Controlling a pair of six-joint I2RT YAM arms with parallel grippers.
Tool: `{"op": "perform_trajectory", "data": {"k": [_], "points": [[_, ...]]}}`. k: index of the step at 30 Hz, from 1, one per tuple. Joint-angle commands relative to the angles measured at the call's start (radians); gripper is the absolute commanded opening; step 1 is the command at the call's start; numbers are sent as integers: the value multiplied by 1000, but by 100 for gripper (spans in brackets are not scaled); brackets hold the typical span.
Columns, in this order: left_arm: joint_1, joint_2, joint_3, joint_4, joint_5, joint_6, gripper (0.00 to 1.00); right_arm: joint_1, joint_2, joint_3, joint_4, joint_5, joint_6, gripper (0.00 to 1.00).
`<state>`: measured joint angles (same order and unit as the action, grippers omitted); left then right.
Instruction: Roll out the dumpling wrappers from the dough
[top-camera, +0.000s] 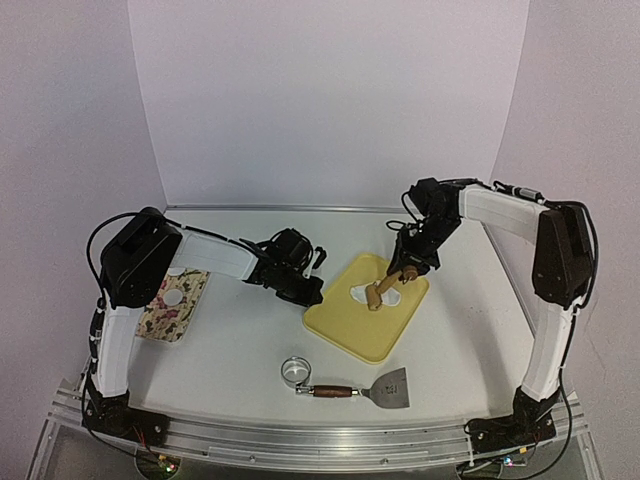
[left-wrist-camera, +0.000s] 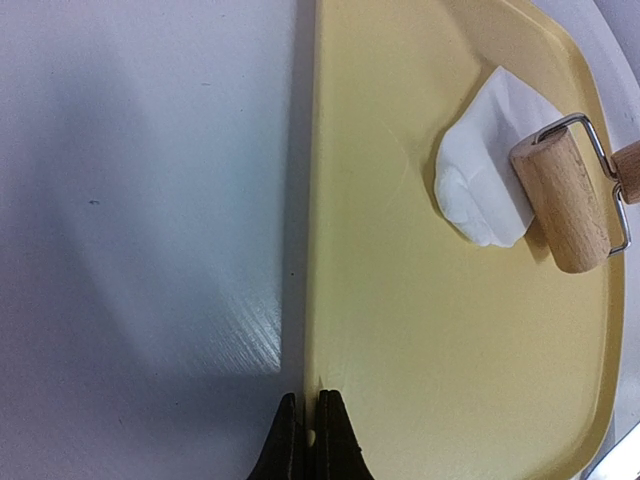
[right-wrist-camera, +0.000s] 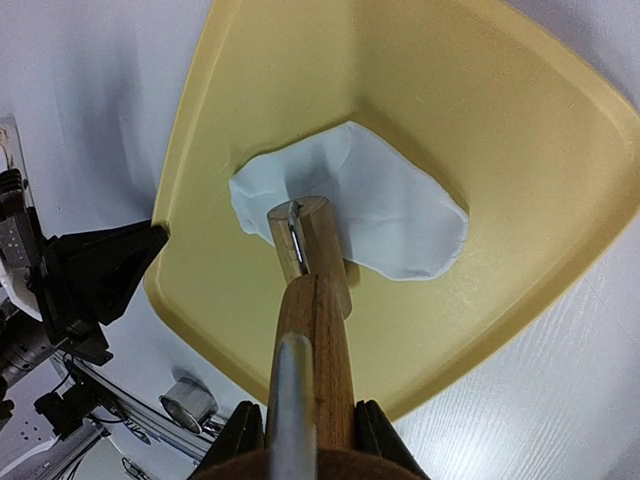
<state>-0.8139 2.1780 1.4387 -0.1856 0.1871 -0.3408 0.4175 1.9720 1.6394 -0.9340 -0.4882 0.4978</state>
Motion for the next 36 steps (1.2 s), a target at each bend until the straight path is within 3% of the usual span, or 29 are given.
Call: {"op": "perform_trajectory", "data": {"k": [1, 19, 36], "points": [[-19, 66, -51, -186, -18, -14, 0, 0, -29, 66, -30, 31, -5, 0], [-19, 46, -76, -179, -18, -15, 0, -1, 128, 117, 47, -62, 11, 0], [-20, 63, -66, -173, 7, -9, 0, 8, 220, 74, 46, 10, 10, 0]]}}
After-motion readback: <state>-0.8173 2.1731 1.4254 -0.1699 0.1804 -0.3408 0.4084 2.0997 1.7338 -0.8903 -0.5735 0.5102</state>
